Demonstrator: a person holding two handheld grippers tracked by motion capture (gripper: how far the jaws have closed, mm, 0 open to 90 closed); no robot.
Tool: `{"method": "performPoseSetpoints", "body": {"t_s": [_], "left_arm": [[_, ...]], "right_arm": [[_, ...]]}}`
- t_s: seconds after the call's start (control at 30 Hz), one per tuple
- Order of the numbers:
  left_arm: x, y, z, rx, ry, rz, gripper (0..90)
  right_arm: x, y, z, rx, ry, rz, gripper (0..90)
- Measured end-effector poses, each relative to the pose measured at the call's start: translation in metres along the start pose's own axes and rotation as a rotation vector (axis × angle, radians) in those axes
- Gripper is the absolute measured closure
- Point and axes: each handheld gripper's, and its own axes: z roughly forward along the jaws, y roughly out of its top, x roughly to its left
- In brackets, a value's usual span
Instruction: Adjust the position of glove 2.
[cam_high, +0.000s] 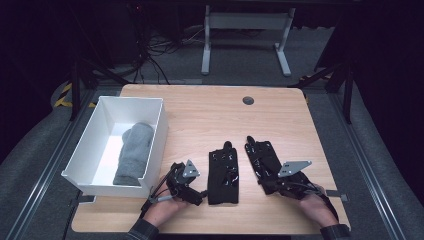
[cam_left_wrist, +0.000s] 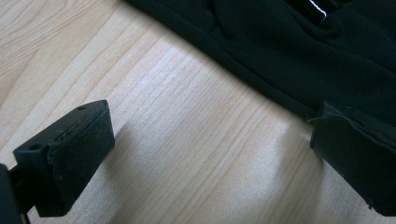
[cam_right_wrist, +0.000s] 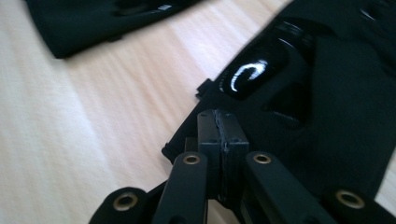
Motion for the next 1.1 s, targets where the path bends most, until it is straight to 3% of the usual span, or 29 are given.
{"method": "performPoseSetpoints", "body": {"t_s": [0.37, 0.53, 0.6, 0.63, 0.67, 0.7, 0.73, 0.77, 0.8, 0.87, 0.9, 0.97, 1.03, 1.07, 1.1], "left_arm": [[0.000, 0.000, 0.000, 0.000, 0.000, 0.000, 0.1], [0.000, 0.000, 0.000, 0.000, 0.000, 0.000, 0.1], [0.000, 0.000, 0.000, 0.000, 0.000, 0.000, 0.1], [0.000, 0.000, 0.000, 0.000, 0.000, 0.000, 0.1], [0.000, 0.000, 0.000, 0.000, 0.000, 0.000, 0.2], [0.000, 0.000, 0.000, 0.000, 0.000, 0.000, 0.2], [0.000, 0.000, 0.000, 0.000, 0.000, 0.000, 0.2], [0.000, 0.000, 0.000, 0.000, -0.001, 0.000, 0.2], [0.000, 0.000, 0.000, 0.000, -0.001, 0.000, 0.2], [0.000, 0.000, 0.000, 0.002, 0.000, 0.000, 0.1], [0.000, 0.000, 0.000, 0.002, 0.000, 0.000, 0.1], [0.000, 0.002, 0.000, 0.012, 0.005, -0.003, 0.2], [-0.001, 0.004, 0.000, 0.023, 0.002, -0.006, 0.5], [-0.001, 0.004, -0.001, 0.031, 0.000, -0.008, 2.1], [-0.001, 0.006, -0.002, 0.026, 0.008, -0.009, 10.5]], "right_arm": [[0.030, 0.016, 0.016, -0.003, 0.118, -0.085, 90.0], [0.033, 0.017, 0.015, -0.015, 0.111, -0.102, 90.0], [0.030, 0.017, 0.012, -0.035, 0.097, -0.095, 89.9], [0.026, 0.017, 0.008, -0.065, 0.069, -0.084, 83.6], [0.026, 0.017, 0.008, -0.065, 0.069, -0.084, 83.6], [0.021, 0.016, 0.004, -0.090, 0.026, -0.063, 76.5], [0.021, 0.016, 0.004, -0.090, 0.026, -0.063, 76.5], [0.015, 0.013, 0.000, -0.106, -0.014, -0.036, 71.2], [0.015, 0.013, 0.000, -0.106, -0.014, -0.036, 71.2], [0.006, 0.008, -0.003, -0.117, -0.067, 0.004, 60.3], [0.006, 0.008, -0.003, -0.117, -0.067, 0.004, 60.3], [-0.002, 0.003, -0.006, -0.128, -0.122, 0.043, 54.9], [-0.010, -0.001, -0.008, -0.130, -0.143, 0.080, 52.3], [-0.014, -0.004, -0.008, -0.124, -0.154, 0.092, 51.5], [-0.022, -0.009, -0.009, -0.115, -0.177, 0.119, 48.4]]}}
